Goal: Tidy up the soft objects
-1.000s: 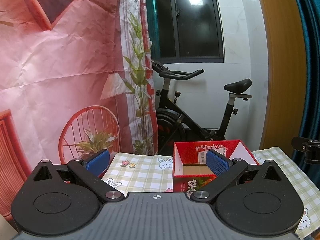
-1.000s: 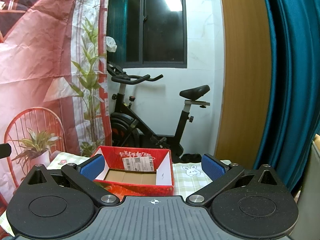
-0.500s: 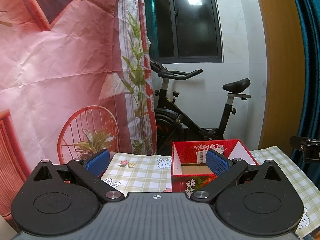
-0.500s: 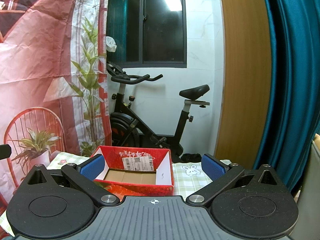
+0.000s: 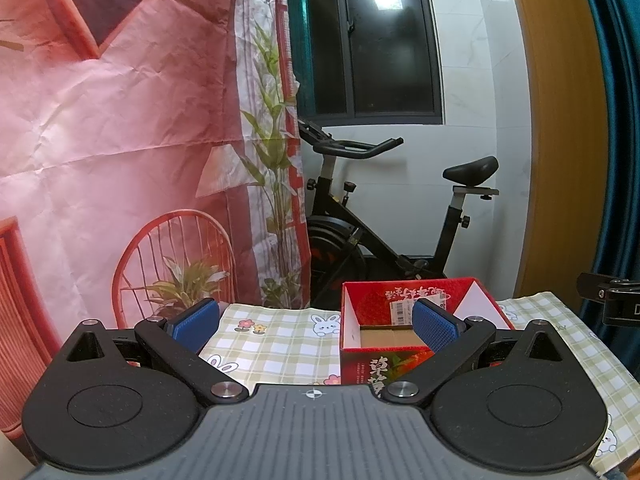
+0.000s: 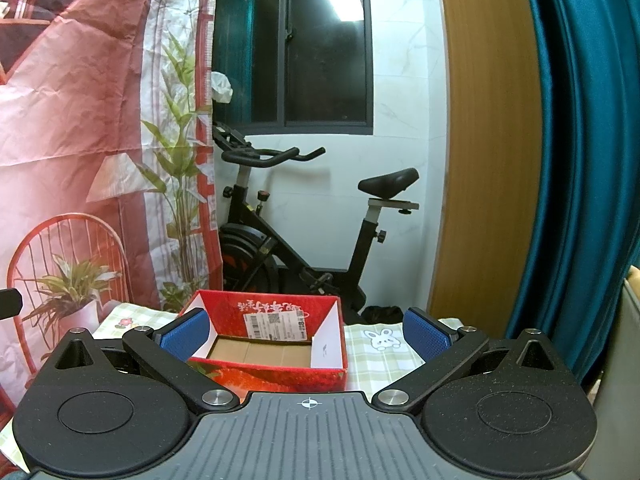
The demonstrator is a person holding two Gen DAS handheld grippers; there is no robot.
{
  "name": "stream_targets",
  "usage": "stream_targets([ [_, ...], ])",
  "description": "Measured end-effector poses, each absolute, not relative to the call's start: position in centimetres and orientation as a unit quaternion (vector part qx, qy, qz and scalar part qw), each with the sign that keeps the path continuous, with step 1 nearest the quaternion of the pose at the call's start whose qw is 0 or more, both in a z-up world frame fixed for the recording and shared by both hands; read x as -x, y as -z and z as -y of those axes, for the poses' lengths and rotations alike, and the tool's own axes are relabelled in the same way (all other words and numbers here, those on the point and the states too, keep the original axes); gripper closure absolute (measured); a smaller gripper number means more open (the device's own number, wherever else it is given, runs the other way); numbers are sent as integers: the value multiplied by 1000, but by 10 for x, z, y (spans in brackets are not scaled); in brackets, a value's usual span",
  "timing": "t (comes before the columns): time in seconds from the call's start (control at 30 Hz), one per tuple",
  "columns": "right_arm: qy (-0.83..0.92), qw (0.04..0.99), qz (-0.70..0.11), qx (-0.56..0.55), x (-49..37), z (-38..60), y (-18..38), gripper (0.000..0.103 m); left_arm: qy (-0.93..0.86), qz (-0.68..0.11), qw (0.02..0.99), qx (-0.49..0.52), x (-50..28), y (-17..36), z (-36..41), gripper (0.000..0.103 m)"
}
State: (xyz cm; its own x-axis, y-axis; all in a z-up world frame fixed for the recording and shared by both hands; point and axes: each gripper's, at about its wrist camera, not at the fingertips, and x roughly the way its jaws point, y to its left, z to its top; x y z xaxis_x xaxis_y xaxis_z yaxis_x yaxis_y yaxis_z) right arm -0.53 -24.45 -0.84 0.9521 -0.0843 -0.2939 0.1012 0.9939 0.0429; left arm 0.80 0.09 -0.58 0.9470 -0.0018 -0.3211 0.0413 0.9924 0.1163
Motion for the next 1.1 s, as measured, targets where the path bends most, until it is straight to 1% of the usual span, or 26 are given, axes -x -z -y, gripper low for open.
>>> stream_targets([
  [0.77, 45, 988, -145, -31, 5, 245, 9, 0, 11, -162, 985, -57, -8, 7, -2, 0],
  [1.1, 34, 988, -141, -59, 2, 252, 26, 0, 16, -156, 987, -38, -17, 27, -5, 0],
])
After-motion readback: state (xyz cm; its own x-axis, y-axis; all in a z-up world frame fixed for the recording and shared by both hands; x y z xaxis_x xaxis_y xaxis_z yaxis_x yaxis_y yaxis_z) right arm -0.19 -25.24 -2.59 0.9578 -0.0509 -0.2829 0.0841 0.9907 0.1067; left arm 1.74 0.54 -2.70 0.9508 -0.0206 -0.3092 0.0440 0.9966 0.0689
